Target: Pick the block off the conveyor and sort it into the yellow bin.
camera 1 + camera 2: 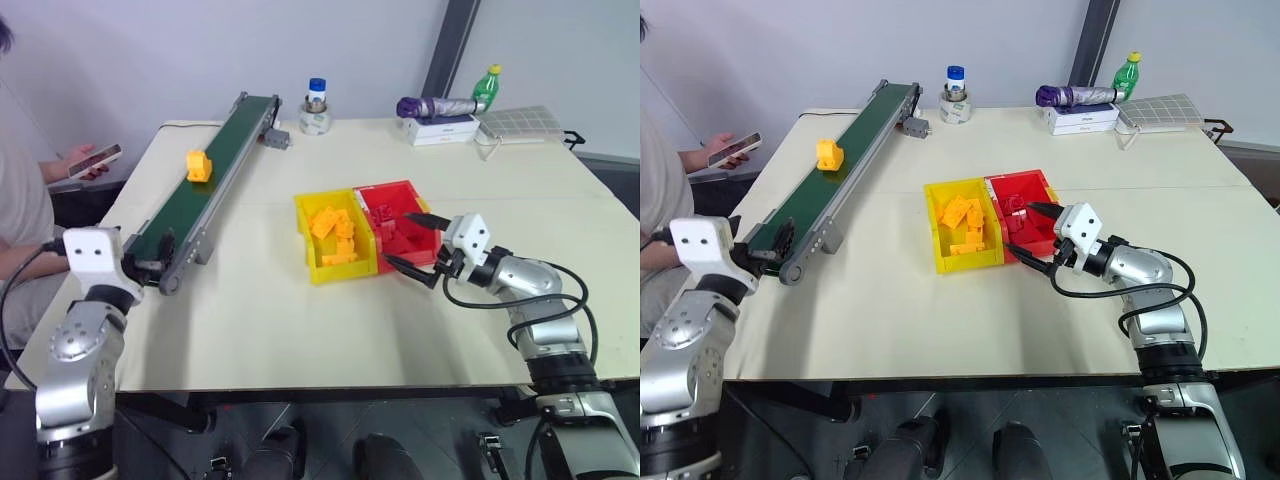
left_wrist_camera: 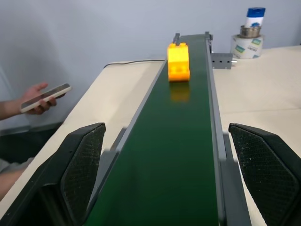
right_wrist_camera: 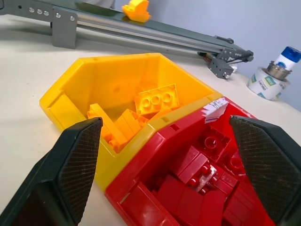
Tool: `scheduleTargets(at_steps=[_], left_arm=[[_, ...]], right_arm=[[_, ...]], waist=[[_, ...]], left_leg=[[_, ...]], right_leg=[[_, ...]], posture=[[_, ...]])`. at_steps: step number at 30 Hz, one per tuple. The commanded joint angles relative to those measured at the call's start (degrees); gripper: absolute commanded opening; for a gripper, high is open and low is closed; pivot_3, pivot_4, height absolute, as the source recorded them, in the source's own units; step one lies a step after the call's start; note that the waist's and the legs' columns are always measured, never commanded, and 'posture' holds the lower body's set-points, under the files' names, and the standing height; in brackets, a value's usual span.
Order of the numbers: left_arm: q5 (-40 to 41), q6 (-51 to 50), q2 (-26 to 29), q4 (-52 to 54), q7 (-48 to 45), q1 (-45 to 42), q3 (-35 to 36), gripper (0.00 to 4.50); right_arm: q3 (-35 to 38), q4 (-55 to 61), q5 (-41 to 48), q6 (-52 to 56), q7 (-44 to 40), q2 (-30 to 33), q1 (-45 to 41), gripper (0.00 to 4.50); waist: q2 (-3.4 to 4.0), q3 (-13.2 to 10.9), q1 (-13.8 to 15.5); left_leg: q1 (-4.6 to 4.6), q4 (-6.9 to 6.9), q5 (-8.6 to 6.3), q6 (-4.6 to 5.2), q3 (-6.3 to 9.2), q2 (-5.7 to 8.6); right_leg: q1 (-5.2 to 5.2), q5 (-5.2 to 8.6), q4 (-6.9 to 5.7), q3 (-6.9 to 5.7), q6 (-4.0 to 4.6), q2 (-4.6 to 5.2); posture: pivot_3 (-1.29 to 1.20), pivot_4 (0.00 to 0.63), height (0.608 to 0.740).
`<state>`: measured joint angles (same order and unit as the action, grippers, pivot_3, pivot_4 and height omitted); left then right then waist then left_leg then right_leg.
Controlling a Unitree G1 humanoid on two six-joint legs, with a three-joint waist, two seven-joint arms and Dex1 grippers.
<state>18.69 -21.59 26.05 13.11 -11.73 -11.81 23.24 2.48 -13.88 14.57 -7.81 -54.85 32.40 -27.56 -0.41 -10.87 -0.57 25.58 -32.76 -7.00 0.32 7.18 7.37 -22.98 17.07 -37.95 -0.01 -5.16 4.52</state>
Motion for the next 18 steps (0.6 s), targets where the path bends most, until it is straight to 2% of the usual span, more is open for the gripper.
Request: scheduleTargets(at_steps=[1,12,18], left_arm=[[-1.3,-0.7,3.0,-3.0,-0.4,-5.7,-1.1,4.42],[-3.2,-1.0,6.9,-23.0,-5.3,-21.6,-5.2,4.42],[-4.9,-1.9,8.1,-30.4,-7.1,-26.1,-7.3,4.42]], right_arm=[[0.5,1.4,0.3,-0.4,0.6,-0.1,-1.2,4.50],[0.5,2.6,0.3,0.0,1.3,-0.2,-0.6,4.50],[0.6,3.7,0.5,0.4,1.6,0.0,0.2,4.50]], waist=[[0.00,0.0,0.1],[-0.01,0.0,0.1],[-0.01,0.0,0.0]], left_leg=[[-0.01,0.00,0.00,0.00,0.00,0.00],[0.00,-0.05,0.02,-0.01,0.03,0.01],[0.00,-0.12,0.02,-0.01,0.03,0.04]], right_leg=[[-0.09,0.00,0.00,0.00,-0.01,0.00],[-0.12,-0.13,-0.08,-0.06,-0.22,-0.03],[-0.09,-0.14,-0.06,-0.06,-0.23,-0.01]], posture=[[0.00,0.150,0.740],[0.00,0.150,0.740],[0.00,0.150,0.740]])
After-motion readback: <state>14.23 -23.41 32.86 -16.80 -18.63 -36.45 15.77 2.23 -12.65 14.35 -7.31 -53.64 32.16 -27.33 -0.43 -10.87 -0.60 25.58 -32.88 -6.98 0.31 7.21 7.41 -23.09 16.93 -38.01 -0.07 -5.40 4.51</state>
